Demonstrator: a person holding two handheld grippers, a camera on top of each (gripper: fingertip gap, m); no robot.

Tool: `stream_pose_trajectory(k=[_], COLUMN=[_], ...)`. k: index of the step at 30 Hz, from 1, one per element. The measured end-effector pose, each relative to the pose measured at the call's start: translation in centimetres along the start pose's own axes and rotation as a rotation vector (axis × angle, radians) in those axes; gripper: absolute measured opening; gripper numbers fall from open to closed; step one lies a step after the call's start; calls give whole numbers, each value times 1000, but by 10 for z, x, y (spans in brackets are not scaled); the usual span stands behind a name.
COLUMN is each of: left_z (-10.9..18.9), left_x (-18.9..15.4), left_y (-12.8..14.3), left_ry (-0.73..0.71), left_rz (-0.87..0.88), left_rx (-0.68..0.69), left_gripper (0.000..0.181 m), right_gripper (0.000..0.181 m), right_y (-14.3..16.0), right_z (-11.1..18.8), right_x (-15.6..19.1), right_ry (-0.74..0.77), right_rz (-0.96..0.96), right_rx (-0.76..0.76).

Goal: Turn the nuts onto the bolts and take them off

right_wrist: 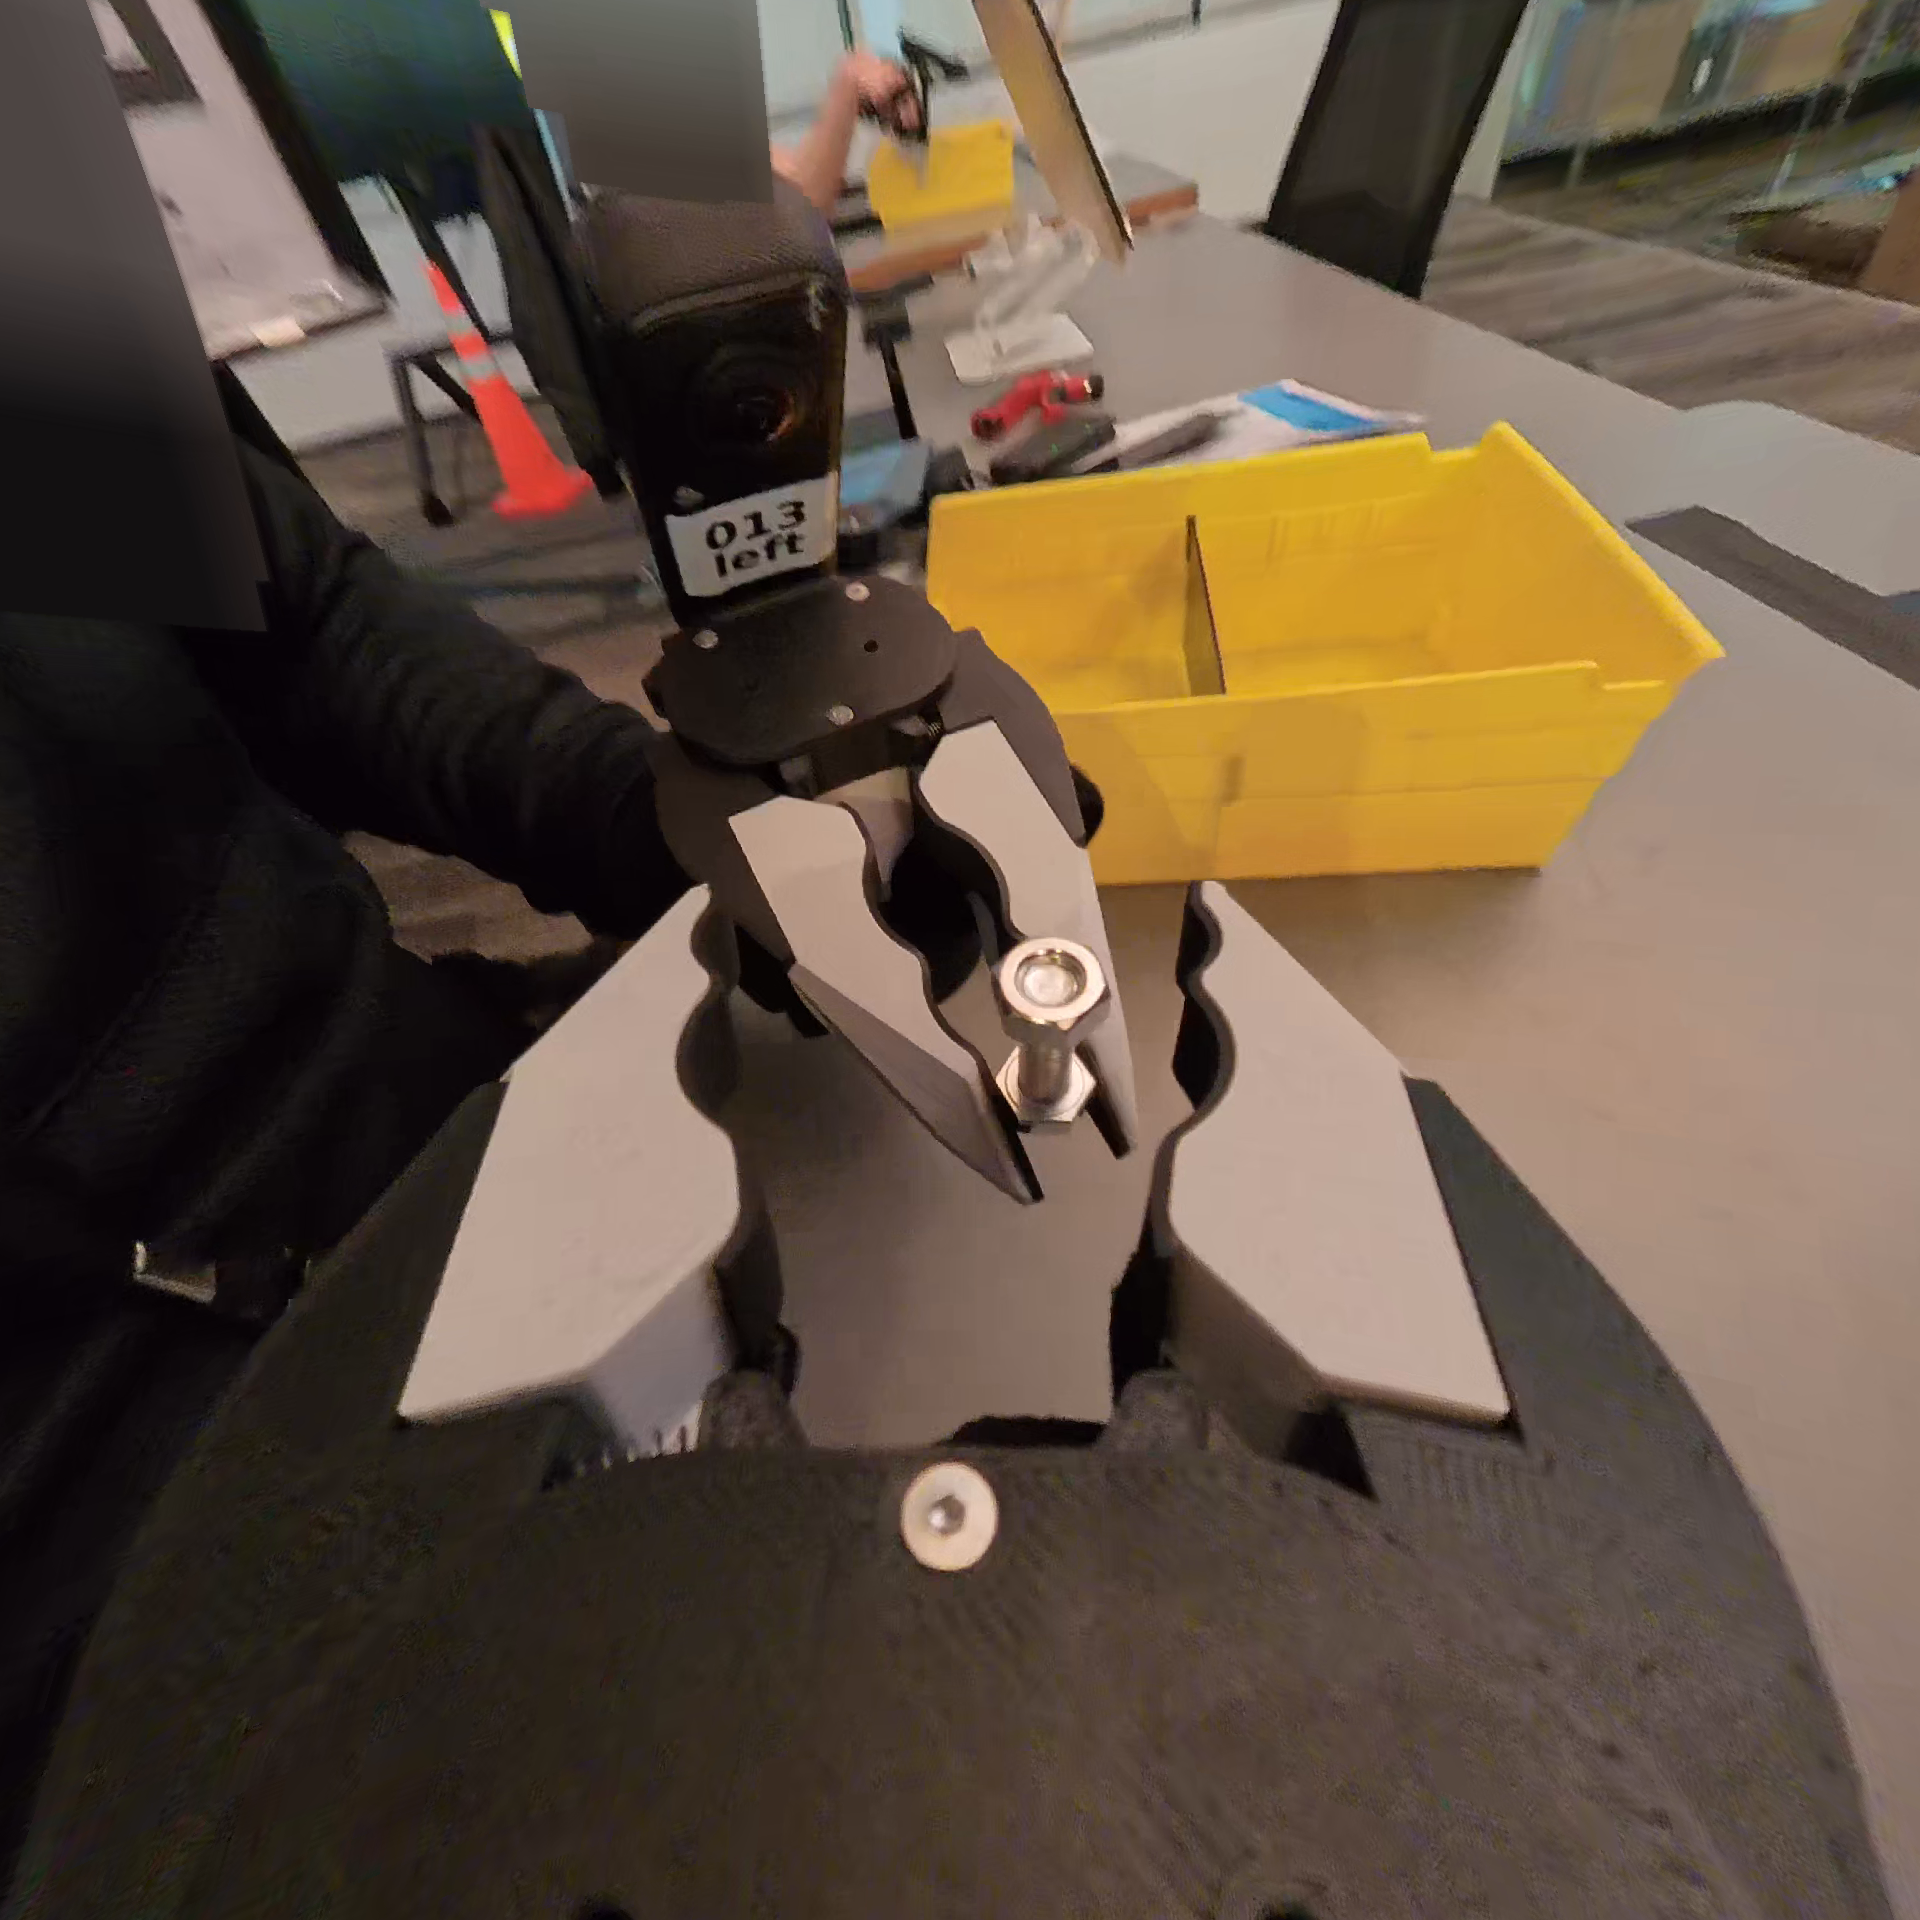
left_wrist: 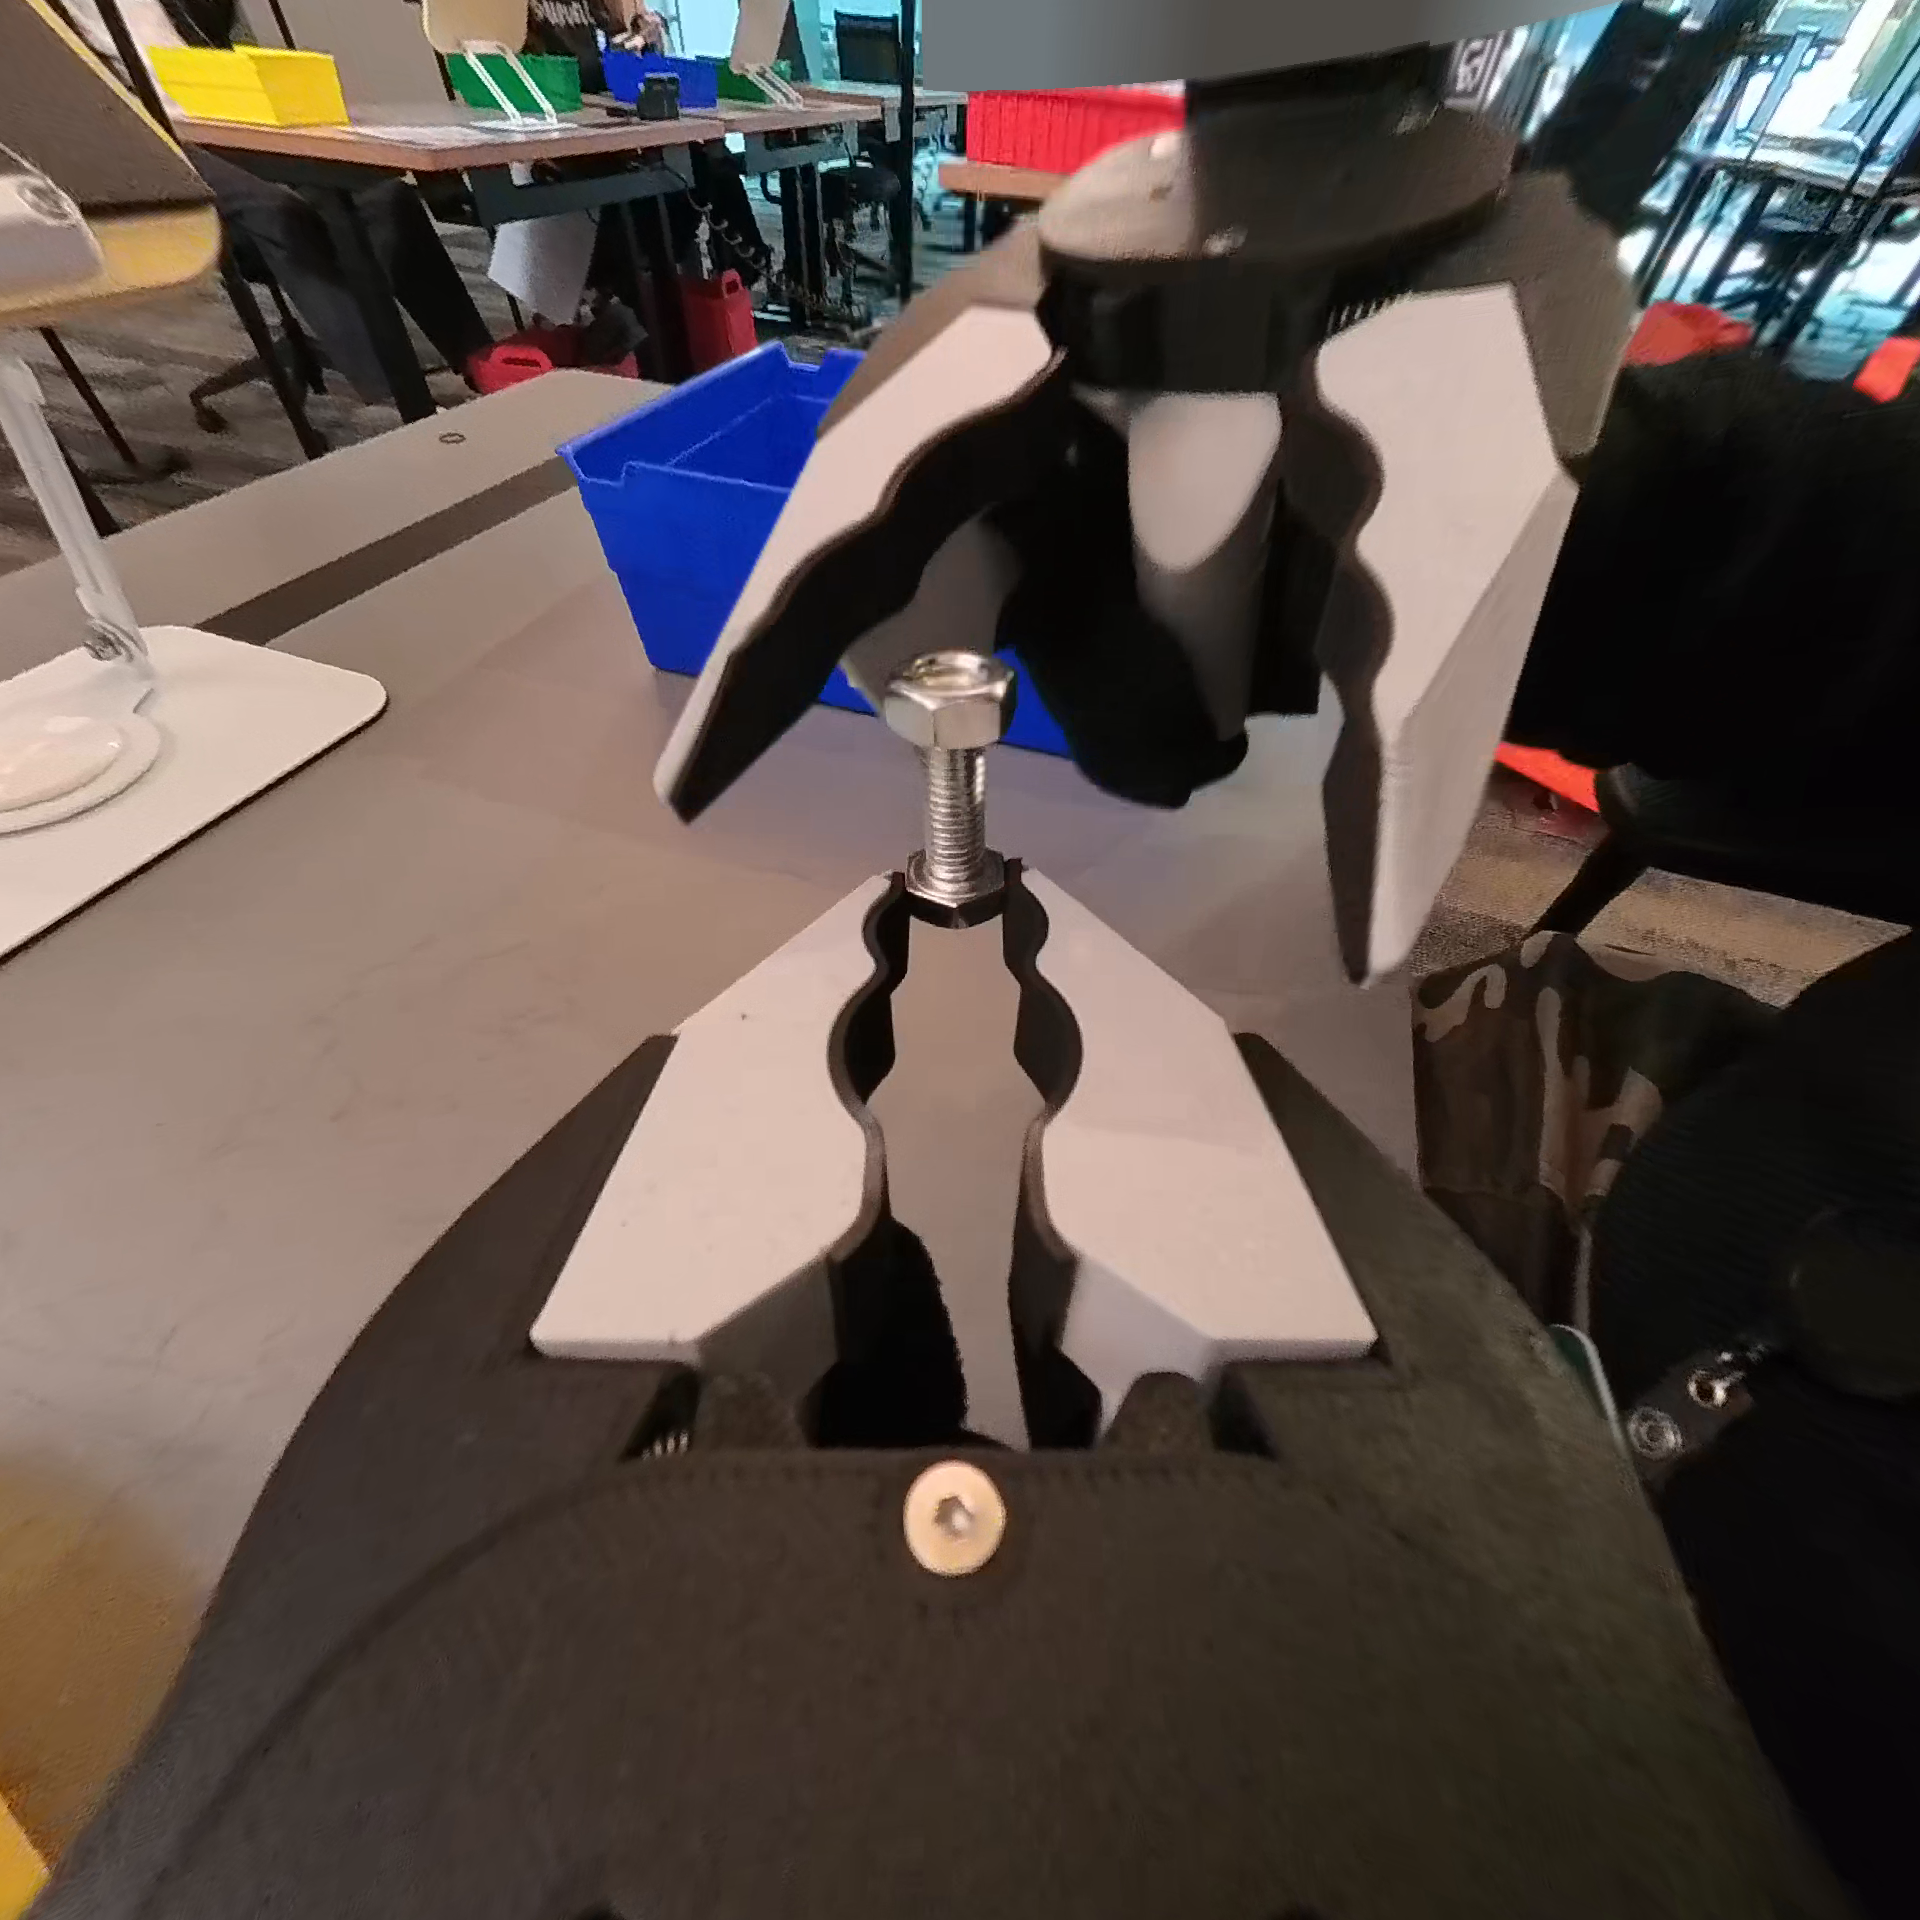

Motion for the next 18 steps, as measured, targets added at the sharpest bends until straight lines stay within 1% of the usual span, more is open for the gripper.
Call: stream_pose_trajectory(k=[3, 8, 12, 13, 16, 18], left_z=[1, 3, 4, 4, 5, 7], left_x=[0, 2, 3, 3, 7, 10], left_y=[-3, -5, -5, -5, -5, -5], left_ry=[23, 44, 51, 55, 54, 65], left_rz=[30, 81, 105, 121, 154, 186], left_rx=[18, 26, 34, 36, 35, 22], left_gripper=[16, 16, 16, 16, 16, 16], right_gripper=[84, 79, 79, 82, 83, 77], right_y=[1, 0, 3, 4, 8, 13], right_z=[-3, -2, 0, 1, 10, 20], right_x=[1, 5, 3, 3, 3, 6], right_ry=[-79, -129, -140, -143, -119, -118], right_rz=[-40, -23, -46, -56, -71, -91], right_rx=[-96, -165, -166, -166, -172, -183])
Point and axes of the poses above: each gripper's, where its closed fingertips meet, z back along the fingers, y out of its underside, x = y × z across the jaws, the point moved 6 cm from there along z, back along the fingers, and after that the axes turned 7 degrees about x, right-handed, at the moved point
